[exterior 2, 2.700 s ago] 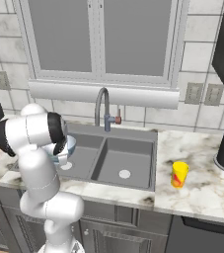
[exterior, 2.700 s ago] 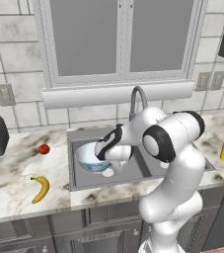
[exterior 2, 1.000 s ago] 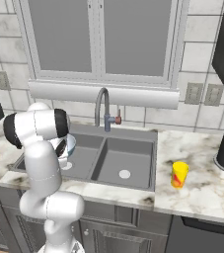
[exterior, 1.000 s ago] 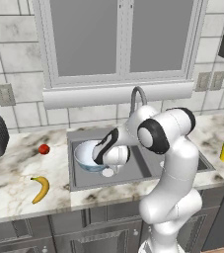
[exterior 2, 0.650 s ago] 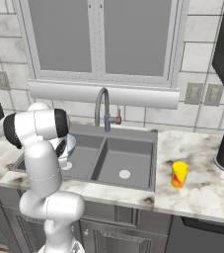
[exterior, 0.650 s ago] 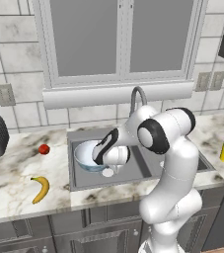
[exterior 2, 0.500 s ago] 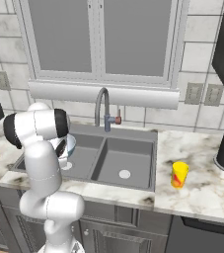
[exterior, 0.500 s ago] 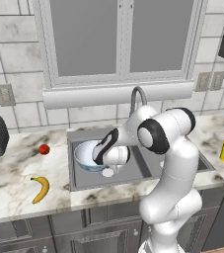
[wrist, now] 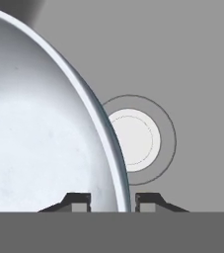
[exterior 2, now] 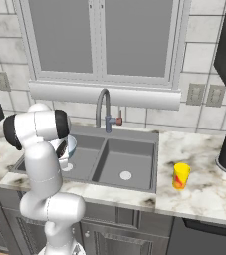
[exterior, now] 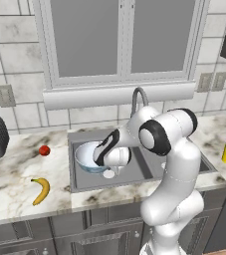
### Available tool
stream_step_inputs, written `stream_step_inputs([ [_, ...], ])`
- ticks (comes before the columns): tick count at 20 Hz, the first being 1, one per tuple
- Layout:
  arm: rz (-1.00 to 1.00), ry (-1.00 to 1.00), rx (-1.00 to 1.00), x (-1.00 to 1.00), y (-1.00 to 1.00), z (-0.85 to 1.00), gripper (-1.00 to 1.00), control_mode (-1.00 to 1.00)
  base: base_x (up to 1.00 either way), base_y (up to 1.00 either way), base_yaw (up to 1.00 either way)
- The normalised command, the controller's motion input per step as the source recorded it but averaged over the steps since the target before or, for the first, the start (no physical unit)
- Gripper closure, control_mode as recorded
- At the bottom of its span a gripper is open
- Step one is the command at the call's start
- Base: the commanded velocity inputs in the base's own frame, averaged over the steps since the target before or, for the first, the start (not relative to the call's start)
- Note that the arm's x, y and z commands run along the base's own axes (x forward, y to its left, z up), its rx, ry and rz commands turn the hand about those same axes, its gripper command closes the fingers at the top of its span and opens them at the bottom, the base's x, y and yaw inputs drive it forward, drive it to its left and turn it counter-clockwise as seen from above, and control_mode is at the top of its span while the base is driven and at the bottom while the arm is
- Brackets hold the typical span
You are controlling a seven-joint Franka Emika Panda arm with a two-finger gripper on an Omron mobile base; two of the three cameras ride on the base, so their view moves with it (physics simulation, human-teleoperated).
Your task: Remove the banana and apple from the sink. Then move the bowl and cup from the counter to the sink for washing.
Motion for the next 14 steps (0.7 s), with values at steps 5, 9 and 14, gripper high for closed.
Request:
stream_step_inputs([
  [5, 0.01, 0.0, 0.0, 0.0, 0.0, 0.04, -1.0, -1.0, 0.0, 0.0, 0.0],
  [9, 0.03, 0.0, 0.0, -0.01, 0.0, 0.08, -1.0, -1.0, 0.0, 0.0, 0.0],
  [14, 0.02, 0.0, 0.0, -0.04, 0.0, 0.17, -1.0, -1.0, 0.0, 0.0, 0.0],
])
